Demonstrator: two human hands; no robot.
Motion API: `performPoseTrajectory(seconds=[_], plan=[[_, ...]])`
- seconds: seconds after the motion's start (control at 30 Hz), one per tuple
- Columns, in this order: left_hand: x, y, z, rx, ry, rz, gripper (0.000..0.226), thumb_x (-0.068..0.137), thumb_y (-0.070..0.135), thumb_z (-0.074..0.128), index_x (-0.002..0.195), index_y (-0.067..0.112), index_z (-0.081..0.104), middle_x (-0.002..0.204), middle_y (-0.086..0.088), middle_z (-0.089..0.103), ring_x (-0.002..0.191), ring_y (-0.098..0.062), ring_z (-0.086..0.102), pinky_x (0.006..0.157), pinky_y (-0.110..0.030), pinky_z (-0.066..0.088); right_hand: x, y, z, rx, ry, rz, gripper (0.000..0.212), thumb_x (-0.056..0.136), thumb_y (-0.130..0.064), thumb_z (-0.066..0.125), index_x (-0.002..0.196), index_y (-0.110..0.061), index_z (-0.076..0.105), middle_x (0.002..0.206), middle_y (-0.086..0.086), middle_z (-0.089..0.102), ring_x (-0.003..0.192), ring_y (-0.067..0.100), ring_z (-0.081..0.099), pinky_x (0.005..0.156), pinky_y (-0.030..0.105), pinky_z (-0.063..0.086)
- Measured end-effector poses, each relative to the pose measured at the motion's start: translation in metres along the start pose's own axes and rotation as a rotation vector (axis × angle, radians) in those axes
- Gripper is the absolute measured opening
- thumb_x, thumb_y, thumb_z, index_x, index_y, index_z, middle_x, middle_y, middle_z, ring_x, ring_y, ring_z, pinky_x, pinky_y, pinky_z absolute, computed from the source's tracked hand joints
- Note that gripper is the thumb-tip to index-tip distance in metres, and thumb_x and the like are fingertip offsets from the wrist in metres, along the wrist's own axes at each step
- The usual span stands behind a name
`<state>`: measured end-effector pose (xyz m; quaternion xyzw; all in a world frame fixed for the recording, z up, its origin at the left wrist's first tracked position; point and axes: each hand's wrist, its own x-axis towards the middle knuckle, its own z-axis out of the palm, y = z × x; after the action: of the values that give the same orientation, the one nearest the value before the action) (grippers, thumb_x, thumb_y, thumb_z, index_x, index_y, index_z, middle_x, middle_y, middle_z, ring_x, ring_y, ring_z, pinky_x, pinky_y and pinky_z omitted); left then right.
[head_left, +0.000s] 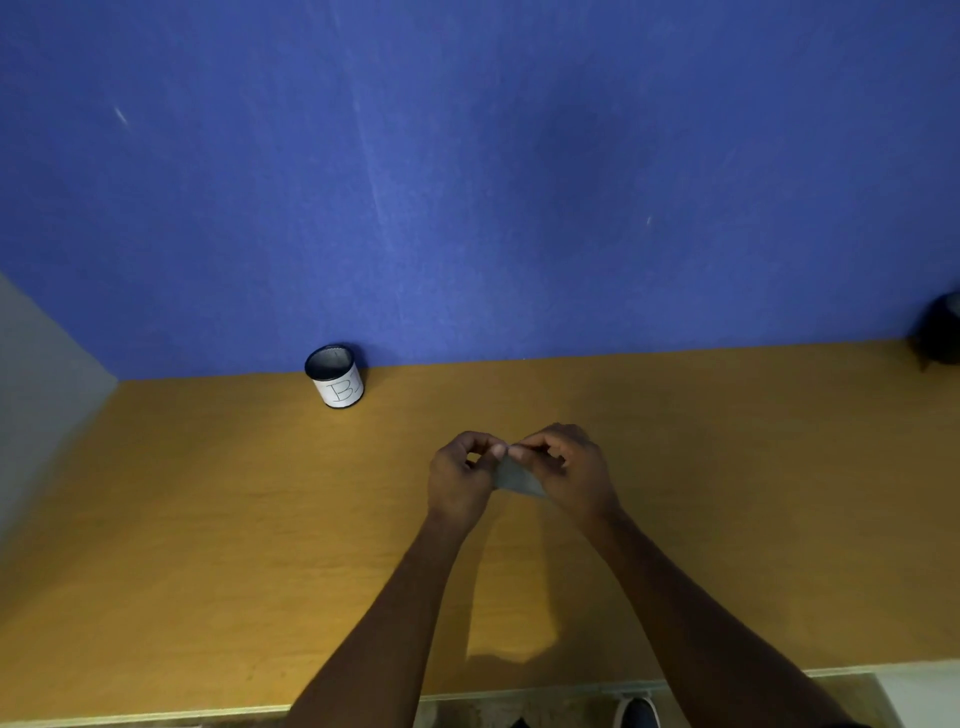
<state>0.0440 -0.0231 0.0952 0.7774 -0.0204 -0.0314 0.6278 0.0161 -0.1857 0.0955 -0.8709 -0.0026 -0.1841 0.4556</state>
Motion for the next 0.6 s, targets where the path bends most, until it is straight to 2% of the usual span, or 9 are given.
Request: performPoseTrajectory(seconds=[0.07,0.13,0.2,0.27,0.43,0.53,0.6], plan=[[0.001,-0.001,-0.001,-0.097,0.064,-0.051,0.006,0.093,0.015,0.069,0.092,0.011,0.073,0.087,-0.003,0.07,0.085,-0.026,0.069,0.067,-0.054,0.063,-0.001,0.001,-0.002,0.055,0.11,0.076,0.019,0.083,-0.031,0.081,0.096,-0.019,0.072,0.097,-0.009,0.066,0.092,0.004,0.06,0.069,0.014,0.047],[0.003,-0.003,-0.003,-0.156,0.118,-0.088,0.006,0.092,0.017,0.07,0.093,0.011,0.072,0.089,-0.001,0.069,0.085,-0.021,0.068,0.064,-0.046,0.065,-0.002,0.003,-0.005,0.122,0.194,0.198,0.024,0.082,-0.033,0.082,0.097,-0.019,0.069,0.097,-0.008,0.067,0.084,0.004,0.063,0.066,0.014,0.048],[0.005,-0.006,-0.005,-0.181,0.137,-0.108,0.009,0.092,0.018,0.071,0.094,0.009,0.072,0.091,-0.002,0.068,0.085,-0.019,0.067,0.062,-0.039,0.064,-0.002,0.007,-0.008,0.205,0.161,0.298,0.019,0.084,-0.037,0.079,0.087,-0.02,0.071,0.082,-0.007,0.071,0.072,0.002,0.065,0.061,0.014,0.049],[0.005,-0.009,-0.006,-0.199,0.136,-0.134,0.012,0.092,0.018,0.071,0.096,0.007,0.072,0.092,-0.004,0.068,0.084,-0.019,0.067,0.063,-0.039,0.064,-0.003,0.01,-0.01,0.198,0.075,0.329,0.019,0.087,-0.04,0.075,0.082,-0.021,0.072,0.072,-0.007,0.071,0.065,-0.001,0.064,0.057,0.011,0.047],[0.003,-0.015,-0.004,-0.208,0.108,-0.18,0.01,0.093,0.014,0.07,0.094,0.005,0.073,0.086,-0.003,0.067,0.079,-0.017,0.065,0.058,-0.033,0.062,-0.001,0.02,-0.007,0.134,-0.011,0.349,0.018,0.091,-0.032,0.071,0.083,-0.017,0.071,0.071,-0.006,0.068,0.063,-0.001,0.059,0.058,0.015,0.045],[0.001,-0.015,-0.005,-0.226,0.102,-0.212,0.01,0.095,0.013,0.067,0.097,0.004,0.071,0.087,-0.004,0.067,0.08,-0.018,0.065,0.058,-0.03,0.062,0.002,0.021,-0.002,0.101,0.004,0.367,0.02,0.089,-0.035,0.073,0.078,-0.018,0.07,0.066,-0.008,0.066,0.056,-0.003,0.058,0.052,0.01,0.042],[0.001,-0.015,-0.007,-0.252,0.089,-0.243,0.009,0.096,0.013,0.065,0.097,0.005,0.07,0.089,-0.005,0.066,0.08,-0.017,0.066,0.055,-0.026,0.06,0.002,0.021,-0.001,0.156,0.002,0.394,0.022,0.089,-0.039,0.073,0.078,-0.02,0.069,0.064,-0.006,0.067,0.052,0.0,0.059,0.05,0.014,0.046]])
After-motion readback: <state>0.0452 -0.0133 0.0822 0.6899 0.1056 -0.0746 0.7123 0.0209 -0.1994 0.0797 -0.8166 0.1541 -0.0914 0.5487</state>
